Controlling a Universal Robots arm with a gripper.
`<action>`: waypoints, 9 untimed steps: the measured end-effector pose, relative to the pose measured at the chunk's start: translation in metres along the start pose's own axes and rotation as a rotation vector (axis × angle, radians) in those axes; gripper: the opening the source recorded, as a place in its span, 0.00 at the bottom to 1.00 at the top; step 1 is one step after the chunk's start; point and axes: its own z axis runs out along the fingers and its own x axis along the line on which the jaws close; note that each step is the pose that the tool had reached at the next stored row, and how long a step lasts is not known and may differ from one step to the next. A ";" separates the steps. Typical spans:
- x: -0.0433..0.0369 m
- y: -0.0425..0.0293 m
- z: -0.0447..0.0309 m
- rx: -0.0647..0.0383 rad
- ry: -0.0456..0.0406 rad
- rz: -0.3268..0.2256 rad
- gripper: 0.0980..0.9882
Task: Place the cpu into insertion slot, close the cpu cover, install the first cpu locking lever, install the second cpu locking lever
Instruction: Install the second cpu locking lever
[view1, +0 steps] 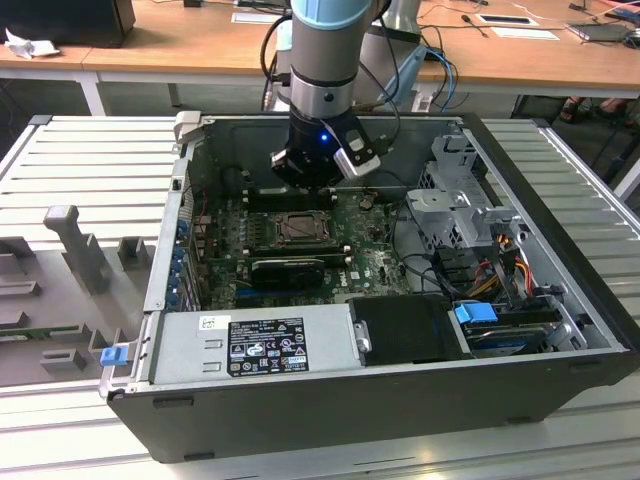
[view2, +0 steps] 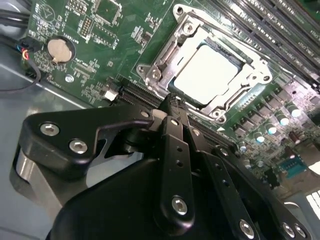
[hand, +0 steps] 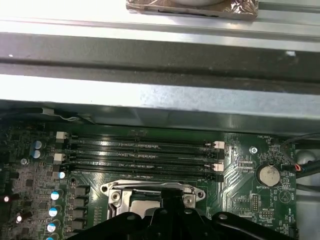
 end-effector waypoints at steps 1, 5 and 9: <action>0.0000 -0.0007 -0.0001 0.000 0.0000 0.000 0.01; 0.0005 -0.0062 -0.0007 0.000 0.0001 0.000 0.01; 0.0009 -0.0128 -0.0014 0.000 0.0001 0.000 0.01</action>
